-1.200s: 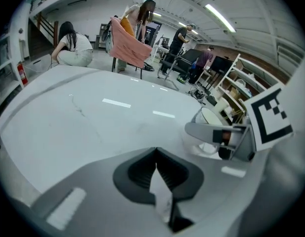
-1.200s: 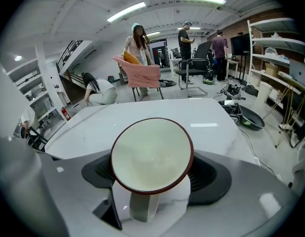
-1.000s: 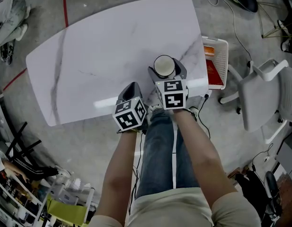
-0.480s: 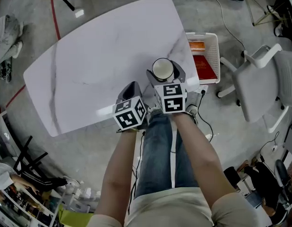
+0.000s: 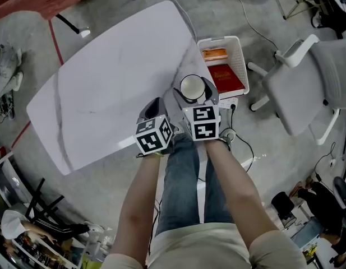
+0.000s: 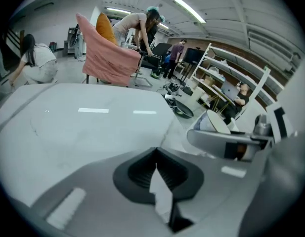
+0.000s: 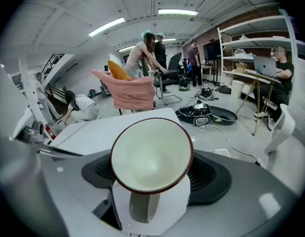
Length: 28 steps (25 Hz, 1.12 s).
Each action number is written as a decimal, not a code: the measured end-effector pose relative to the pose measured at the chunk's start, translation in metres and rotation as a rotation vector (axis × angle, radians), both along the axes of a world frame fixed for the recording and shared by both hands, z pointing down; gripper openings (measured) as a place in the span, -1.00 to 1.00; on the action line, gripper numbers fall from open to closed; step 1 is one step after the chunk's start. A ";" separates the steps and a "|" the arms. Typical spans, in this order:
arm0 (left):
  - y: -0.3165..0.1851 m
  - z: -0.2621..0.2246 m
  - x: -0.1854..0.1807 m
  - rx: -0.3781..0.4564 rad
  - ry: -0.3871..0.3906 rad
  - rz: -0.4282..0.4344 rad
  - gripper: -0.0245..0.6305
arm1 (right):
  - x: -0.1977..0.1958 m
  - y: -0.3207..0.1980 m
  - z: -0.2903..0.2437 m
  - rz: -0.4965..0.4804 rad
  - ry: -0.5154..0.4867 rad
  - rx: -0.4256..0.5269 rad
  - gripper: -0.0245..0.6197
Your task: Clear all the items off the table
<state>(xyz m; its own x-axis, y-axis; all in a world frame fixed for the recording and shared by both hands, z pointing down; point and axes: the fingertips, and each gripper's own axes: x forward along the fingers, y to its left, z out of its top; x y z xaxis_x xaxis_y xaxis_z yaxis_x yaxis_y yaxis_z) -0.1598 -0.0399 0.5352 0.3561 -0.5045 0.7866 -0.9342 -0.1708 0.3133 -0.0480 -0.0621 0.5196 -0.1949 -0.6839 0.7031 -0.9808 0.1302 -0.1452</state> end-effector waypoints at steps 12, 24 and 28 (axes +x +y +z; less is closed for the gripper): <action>0.021 -0.013 0.106 0.026 0.014 0.118 -0.90 | 0.107 0.039 -0.013 0.113 0.019 0.017 0.34; 0.053 -0.022 0.205 0.028 0.021 0.231 -0.90 | 0.202 0.086 -0.024 0.222 0.026 0.015 0.34; 0.063 -0.022 0.239 0.029 0.021 0.263 -0.90 | 0.237 0.101 -0.023 0.255 0.028 0.011 0.34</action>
